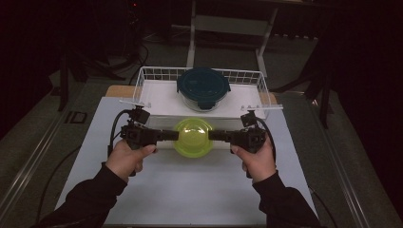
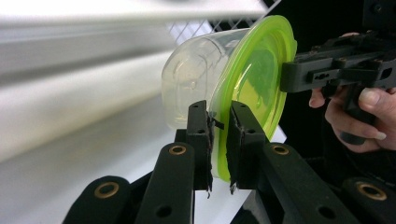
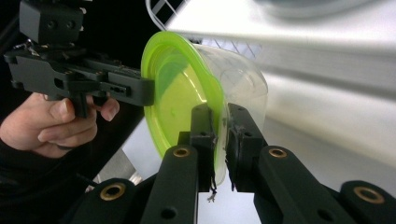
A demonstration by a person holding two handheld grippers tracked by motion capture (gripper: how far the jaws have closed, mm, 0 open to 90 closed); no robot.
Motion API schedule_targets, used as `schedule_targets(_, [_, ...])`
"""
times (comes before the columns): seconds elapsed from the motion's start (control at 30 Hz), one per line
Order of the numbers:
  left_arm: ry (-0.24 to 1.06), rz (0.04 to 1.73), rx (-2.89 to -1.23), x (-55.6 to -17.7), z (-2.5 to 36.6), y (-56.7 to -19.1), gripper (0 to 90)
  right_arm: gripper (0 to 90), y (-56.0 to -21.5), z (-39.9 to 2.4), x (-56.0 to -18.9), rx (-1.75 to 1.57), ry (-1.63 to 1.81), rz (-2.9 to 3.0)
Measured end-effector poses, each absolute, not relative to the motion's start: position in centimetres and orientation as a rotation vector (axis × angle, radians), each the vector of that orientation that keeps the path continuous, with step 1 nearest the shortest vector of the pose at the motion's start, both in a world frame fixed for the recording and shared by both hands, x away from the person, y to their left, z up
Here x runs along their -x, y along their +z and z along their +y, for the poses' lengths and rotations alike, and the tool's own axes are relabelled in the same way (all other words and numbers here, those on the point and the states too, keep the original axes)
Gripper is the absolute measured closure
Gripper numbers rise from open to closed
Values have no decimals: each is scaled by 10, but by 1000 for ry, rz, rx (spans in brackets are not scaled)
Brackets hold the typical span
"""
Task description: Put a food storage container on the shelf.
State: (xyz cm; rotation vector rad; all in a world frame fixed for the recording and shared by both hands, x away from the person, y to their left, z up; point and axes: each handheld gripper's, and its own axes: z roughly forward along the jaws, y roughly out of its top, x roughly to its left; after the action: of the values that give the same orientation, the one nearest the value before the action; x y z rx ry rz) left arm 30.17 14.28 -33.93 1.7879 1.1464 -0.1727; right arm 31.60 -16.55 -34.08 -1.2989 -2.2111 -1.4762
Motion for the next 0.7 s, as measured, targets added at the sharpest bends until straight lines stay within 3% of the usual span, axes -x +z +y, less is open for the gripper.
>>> schedule_targets(0.7, [-49,1094,-1768,-339,140,-251,798,820,-255,-165,-351,1282,-1617,-2235])
